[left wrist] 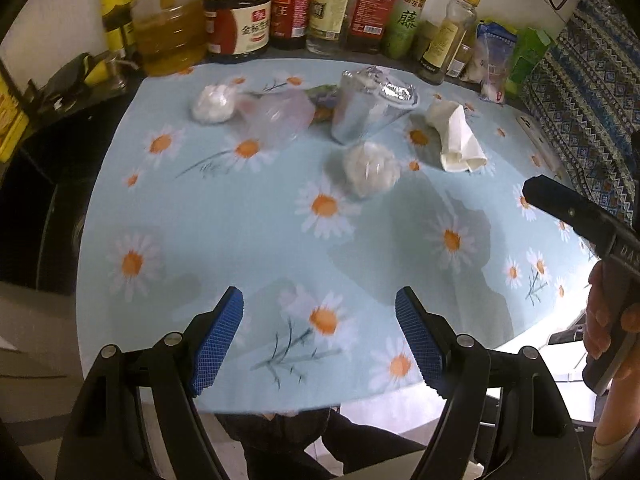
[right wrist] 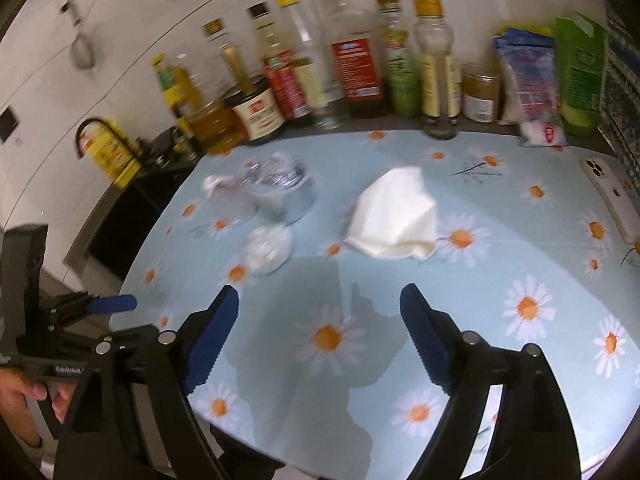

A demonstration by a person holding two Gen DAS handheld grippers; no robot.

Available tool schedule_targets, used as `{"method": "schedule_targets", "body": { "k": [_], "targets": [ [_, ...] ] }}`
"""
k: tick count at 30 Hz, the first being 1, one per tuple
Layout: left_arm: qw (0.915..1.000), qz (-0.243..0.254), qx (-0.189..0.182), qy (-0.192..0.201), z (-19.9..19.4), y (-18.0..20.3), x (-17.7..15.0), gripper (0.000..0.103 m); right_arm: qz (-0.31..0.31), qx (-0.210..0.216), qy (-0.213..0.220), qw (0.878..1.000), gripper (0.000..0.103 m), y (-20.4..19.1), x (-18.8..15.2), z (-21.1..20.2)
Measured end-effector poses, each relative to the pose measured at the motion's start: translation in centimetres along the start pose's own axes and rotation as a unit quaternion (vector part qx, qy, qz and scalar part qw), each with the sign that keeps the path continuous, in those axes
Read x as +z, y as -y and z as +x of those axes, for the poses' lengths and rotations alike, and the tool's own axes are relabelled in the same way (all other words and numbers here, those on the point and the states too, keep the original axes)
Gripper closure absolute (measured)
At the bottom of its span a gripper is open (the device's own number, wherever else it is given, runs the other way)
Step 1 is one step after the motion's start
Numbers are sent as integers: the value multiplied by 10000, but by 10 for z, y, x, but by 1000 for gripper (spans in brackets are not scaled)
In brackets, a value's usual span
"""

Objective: Collect trash
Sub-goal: 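Raise both open tools back over the tablecloth, then grasp the white tissue napkin with the right tool while the left tool grasps the plastic-wrapped white ball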

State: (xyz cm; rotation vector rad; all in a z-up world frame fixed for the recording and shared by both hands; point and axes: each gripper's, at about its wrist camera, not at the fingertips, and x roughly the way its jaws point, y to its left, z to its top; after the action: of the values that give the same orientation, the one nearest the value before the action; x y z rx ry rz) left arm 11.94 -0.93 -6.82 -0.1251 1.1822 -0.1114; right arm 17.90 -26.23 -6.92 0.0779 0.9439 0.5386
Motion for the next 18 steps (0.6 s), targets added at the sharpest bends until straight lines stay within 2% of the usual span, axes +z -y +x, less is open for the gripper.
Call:
{"method": "schedule_targets", "body": {
  "k": [3, 5, 18],
  "targets": [
    [9998, -78, -184, -85, 8, 4, 12, 25, 80, -138, -39, 9999, 9, 14, 13, 10],
    [9997, -70, -204, -58, 11, 6, 21, 19, 156, -196, -56, 9997, 9, 21, 20, 19],
    [9995, 180, -163, -181, 56, 23, 61, 19, 690, -176, -510, 9962, 6, 63, 54, 79]
  ]
}}
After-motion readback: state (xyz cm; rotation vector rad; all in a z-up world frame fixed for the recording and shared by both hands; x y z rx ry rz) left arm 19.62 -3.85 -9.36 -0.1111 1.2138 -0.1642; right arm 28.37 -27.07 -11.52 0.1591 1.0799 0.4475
